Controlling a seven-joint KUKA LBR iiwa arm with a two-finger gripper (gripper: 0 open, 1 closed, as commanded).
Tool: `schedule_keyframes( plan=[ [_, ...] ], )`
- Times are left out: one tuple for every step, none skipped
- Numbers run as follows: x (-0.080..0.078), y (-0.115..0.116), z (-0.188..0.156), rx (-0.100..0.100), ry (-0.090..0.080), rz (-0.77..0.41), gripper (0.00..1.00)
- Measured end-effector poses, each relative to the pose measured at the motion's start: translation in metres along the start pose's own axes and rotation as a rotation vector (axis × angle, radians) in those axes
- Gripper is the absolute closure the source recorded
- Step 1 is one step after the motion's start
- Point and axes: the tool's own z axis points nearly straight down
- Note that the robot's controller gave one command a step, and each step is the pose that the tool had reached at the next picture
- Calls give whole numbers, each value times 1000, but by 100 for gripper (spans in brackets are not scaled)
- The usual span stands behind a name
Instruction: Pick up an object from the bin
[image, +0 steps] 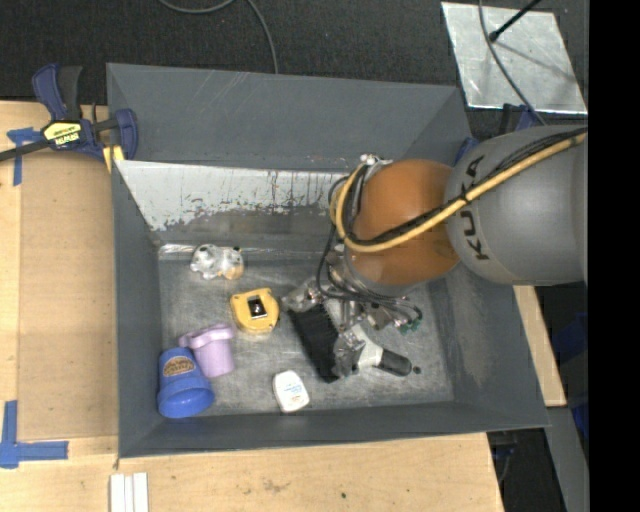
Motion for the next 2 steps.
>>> schedule_keyframes(
  plan=[
    [4, -5, 12, -2, 4, -1, 0],
    [-5, 15, -1, -3, 13, -160, 0]
  ],
)
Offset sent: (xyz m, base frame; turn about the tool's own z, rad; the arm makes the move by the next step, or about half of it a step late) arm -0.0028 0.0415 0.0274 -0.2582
